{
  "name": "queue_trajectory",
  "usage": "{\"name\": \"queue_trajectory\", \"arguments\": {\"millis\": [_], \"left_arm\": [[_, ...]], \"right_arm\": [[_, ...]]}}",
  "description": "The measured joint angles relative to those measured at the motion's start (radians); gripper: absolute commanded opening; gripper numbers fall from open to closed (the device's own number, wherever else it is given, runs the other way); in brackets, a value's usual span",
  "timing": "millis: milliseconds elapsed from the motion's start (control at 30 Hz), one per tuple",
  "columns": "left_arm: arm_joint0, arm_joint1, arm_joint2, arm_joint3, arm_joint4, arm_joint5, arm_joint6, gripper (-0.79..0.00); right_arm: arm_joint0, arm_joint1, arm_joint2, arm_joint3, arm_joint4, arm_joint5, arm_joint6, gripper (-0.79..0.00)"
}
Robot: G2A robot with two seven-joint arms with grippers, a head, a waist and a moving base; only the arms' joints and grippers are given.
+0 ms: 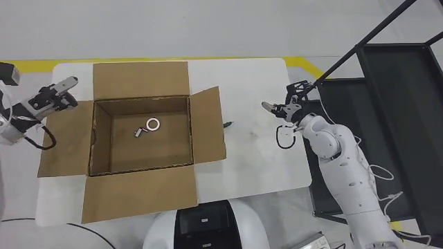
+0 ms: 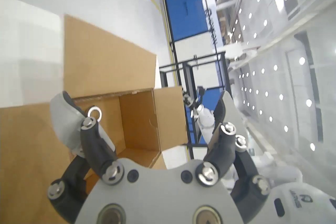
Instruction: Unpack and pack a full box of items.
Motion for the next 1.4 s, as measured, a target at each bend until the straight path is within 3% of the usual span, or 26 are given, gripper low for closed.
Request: {"name": "queue_trajectory", "arguments": {"millis": [167, 333, 500, 700, 867, 1400], "left_arm": [[-0.027, 0.000, 0.099, 0.002, 0.009, 0.005, -0.100, 0.000], [-0.078, -0.006, 0.213, 0.037, 0.053, 0.014, -0.128, 0.000], [-0.146, -0.018, 0.318, 0.097, 0.135, 0.021, -0.051, 0.000], [-0.213, -0.025, 0.390, 0.149, 0.245, 0.030, 0.043, 0.000], [-0.237, -0.024, 0.403, 0.165, 0.320, 0.037, 0.084, 0.000], [-0.229, -0.004, 0.305, 0.194, 0.348, 0.063, 0.196, 0.000]], "right_arm": [[-0.048, 0.007, 0.048, -0.011, 0.036, -0.017, -0.007, 0.000], [-0.074, 0.011, 0.059, 0.001, 0.052, -0.037, -0.022, 0.000], [-0.078, 0.013, 0.055, 0.023, 0.054, -0.049, -0.032, 0.000], [-0.075, 0.016, 0.054, 0.042, 0.053, -0.060, -0.039, 0.000], [-0.077, 0.019, 0.052, 0.041, 0.050, -0.066, -0.035, 0.000], [-0.036, 0.020, -0.005, 0.098, 0.038, -0.087, -0.028, 0.000]]}}
